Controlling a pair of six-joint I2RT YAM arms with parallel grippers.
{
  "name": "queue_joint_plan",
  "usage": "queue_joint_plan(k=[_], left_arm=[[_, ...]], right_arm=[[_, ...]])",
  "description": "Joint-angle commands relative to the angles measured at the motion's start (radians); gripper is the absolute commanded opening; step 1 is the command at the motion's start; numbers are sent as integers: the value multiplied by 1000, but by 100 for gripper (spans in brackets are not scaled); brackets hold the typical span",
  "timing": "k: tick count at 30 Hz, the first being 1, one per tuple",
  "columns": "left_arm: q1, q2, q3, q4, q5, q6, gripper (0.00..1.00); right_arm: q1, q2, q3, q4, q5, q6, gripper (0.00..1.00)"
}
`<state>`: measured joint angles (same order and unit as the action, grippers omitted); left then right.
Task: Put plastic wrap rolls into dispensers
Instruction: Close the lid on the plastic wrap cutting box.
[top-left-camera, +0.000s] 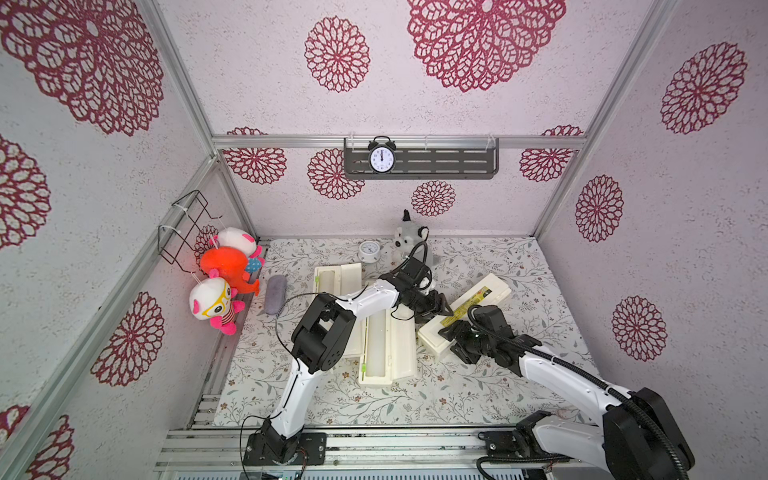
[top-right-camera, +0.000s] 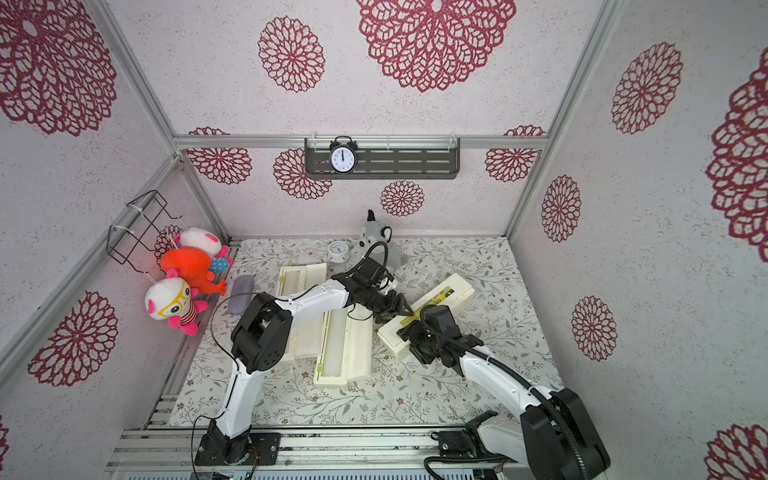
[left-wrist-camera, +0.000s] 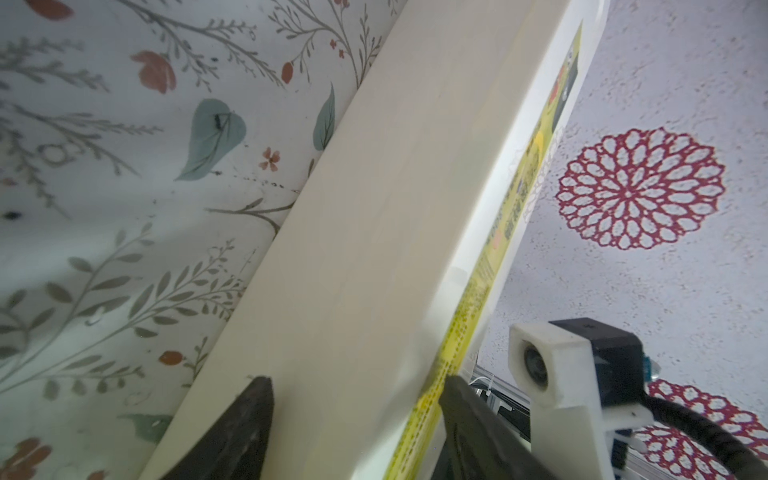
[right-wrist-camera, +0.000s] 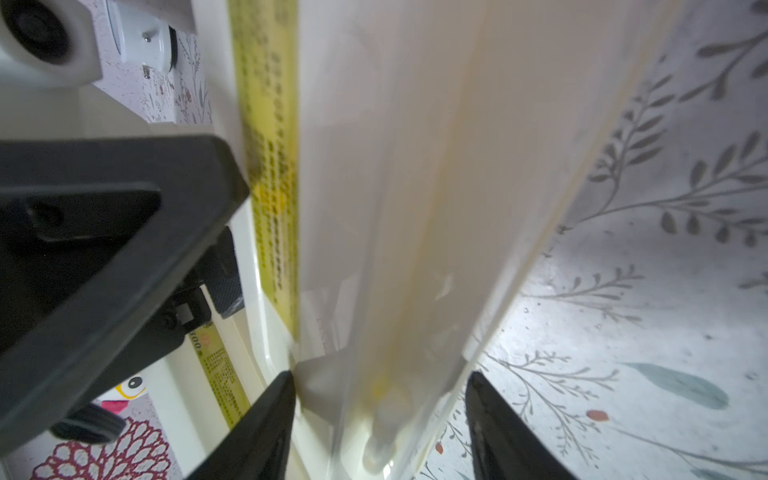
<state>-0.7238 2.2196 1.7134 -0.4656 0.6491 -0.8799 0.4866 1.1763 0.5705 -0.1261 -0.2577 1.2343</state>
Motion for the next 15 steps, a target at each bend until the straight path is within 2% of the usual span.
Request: queue_joint_plan(k=[1, 15], left_arm=[[-34, -50, -19, -96, 98, -2, 68], [-49, -56, 30, -122, 147, 18, 64]], right_arm=[[-8, 15, -21, 6, 89, -39, 65], [-4, -9, -11, -2, 123, -30, 60]])
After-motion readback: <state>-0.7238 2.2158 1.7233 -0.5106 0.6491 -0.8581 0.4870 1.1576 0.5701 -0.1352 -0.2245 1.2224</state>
